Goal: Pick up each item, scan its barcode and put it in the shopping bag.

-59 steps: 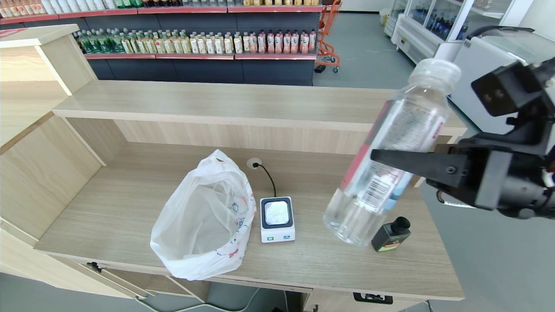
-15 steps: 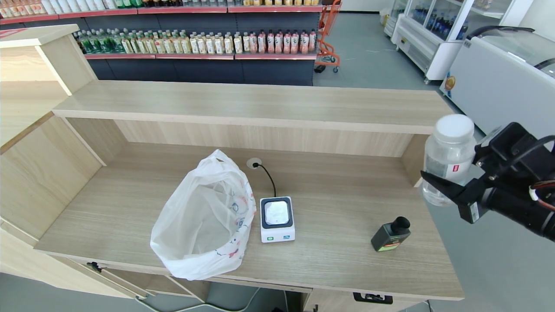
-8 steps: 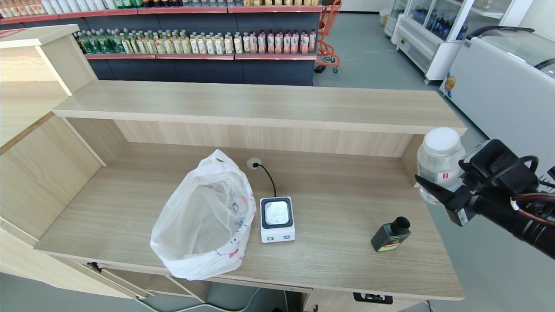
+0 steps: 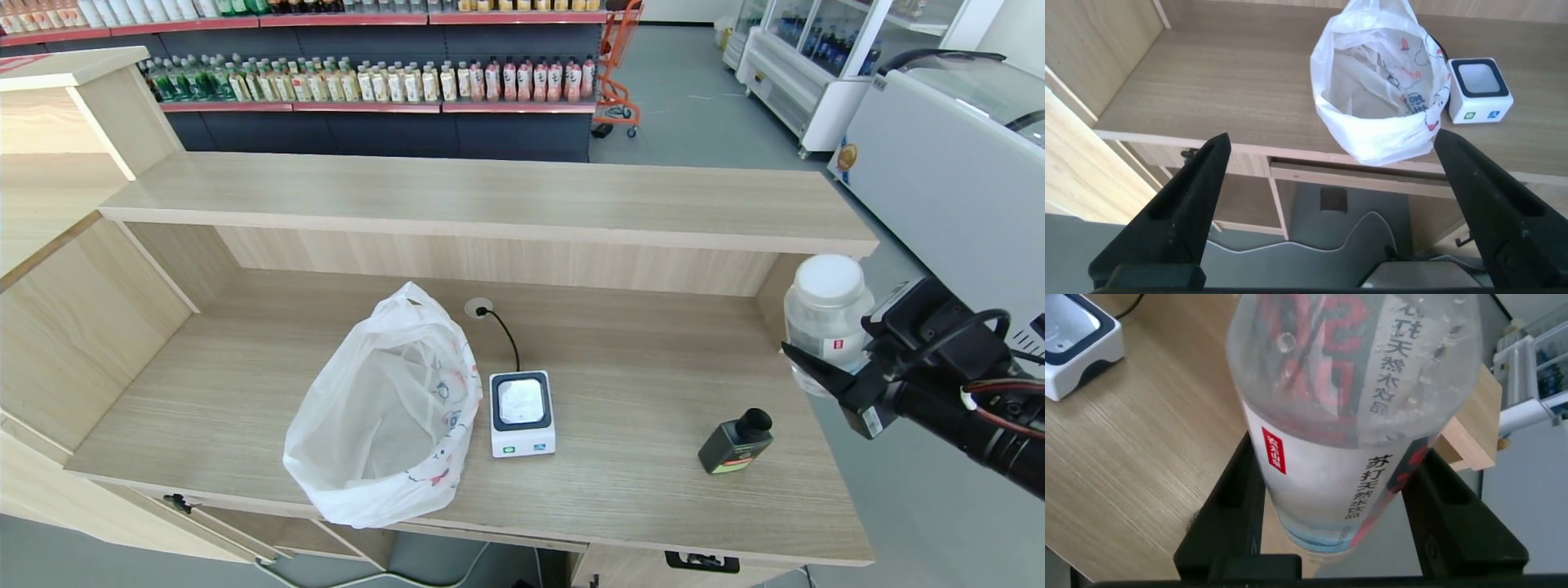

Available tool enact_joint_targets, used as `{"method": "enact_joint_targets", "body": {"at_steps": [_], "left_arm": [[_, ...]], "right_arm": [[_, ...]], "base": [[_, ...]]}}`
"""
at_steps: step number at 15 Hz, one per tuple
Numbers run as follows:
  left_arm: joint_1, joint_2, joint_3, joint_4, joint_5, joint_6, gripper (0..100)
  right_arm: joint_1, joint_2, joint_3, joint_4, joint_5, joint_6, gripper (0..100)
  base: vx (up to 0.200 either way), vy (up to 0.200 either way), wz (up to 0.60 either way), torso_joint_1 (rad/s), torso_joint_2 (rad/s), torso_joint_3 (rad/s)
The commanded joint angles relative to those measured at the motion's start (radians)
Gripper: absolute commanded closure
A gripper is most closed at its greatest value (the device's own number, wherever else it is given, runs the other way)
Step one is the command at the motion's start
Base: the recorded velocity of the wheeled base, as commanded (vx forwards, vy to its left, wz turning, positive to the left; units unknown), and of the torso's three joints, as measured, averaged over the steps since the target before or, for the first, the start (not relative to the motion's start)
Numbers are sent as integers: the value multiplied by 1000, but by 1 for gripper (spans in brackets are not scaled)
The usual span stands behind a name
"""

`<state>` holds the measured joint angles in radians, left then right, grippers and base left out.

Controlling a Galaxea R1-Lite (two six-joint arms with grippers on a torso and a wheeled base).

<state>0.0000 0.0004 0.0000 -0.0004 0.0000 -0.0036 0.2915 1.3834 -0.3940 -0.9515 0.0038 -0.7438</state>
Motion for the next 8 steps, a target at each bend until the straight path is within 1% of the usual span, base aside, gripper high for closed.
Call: {"method": "enact_joint_targets", "body": {"at_steps": [1,4,5,6,8], "left_arm": [[0,0,0,-1,0,-1,0],[0,0,0,-1,0,-1,0],[0,0,0,-1,0,-1,0],[0,0,0,-1,0,-1,0],[0,0,0,0,0,1,0]], "right_arm": [[0,13,-16,-1,1,-5,100],[2,69,-75,-21,2,-3,100],[2,69,-75,-21,2,-3,100],[2,126,-120,-53,15,-2,100],[0,200,-161,-96,53,-3,100]], "base": [[0,200,0,-7,2,2],[0,200,0,7,6,4],[0,200,0,-2,2,2],[0,200,0,-2,-7,7],[0,200,0,0,7,2]]}}
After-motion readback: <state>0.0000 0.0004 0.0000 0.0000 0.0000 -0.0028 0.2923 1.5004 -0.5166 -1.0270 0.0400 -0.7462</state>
